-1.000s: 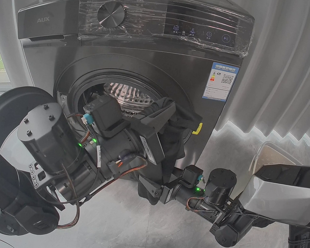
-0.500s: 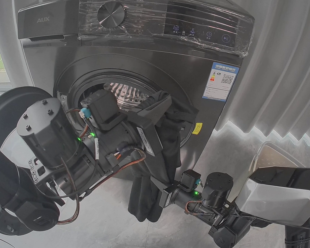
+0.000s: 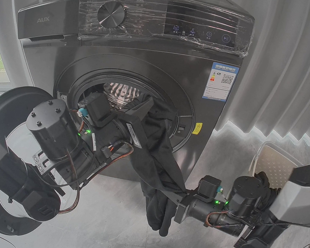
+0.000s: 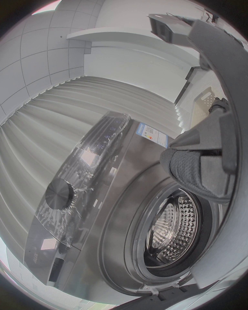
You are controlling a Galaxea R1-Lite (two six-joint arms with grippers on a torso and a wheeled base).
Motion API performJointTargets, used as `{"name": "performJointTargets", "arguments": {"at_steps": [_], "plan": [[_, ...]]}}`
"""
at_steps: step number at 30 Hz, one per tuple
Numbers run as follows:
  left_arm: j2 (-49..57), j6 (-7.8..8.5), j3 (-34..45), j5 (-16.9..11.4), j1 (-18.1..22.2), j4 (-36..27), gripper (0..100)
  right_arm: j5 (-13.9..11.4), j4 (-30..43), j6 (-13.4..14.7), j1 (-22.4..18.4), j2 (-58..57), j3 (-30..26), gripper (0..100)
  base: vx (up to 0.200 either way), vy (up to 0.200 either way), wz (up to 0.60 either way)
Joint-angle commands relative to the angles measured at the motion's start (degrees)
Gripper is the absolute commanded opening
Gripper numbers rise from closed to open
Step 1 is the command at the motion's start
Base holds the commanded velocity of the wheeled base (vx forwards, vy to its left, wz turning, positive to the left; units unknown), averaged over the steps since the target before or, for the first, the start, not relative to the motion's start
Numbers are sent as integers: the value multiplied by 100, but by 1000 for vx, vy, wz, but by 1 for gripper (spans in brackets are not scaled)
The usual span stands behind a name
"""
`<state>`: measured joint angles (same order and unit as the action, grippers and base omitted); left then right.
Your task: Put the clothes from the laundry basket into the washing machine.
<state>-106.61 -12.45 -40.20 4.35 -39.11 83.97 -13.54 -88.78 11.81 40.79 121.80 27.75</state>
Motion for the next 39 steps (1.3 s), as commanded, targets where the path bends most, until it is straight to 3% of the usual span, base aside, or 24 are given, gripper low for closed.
{"name": "performJointTargets", "arguments": {"at_steps": [1, 9, 14, 31, 32, 39], "plan": [[-440, -3, 21, -5, 167, 49, 0, -289, 1, -4, 122, -1141, -727, 0, 0, 0, 0], [-739, -3, -163, 4, 158, 58, 0, -711, 10, 23, 166, -1562, -1333, 0, 0, 0, 0], [-915, -3, -286, 4, 149, 155, 0, -1019, 10, 49, 439, -1554, -1808, 0, 0, 0, 0], [-1231, 23, -84, -75, 114, 427, 0, -1045, 1, 102, 500, -1650, -1289, 0, 0, 0, 0], [-1240, 23, -49, -75, 114, 436, 100, -1045, 1, 102, 483, -1659, -1289, 0, 0, 0, 0], [-1152, -109, 162, -57, 193, 454, 100, -1045, 1, 163, 280, -1870, -1333, 0, 0, 0, 0]]}}
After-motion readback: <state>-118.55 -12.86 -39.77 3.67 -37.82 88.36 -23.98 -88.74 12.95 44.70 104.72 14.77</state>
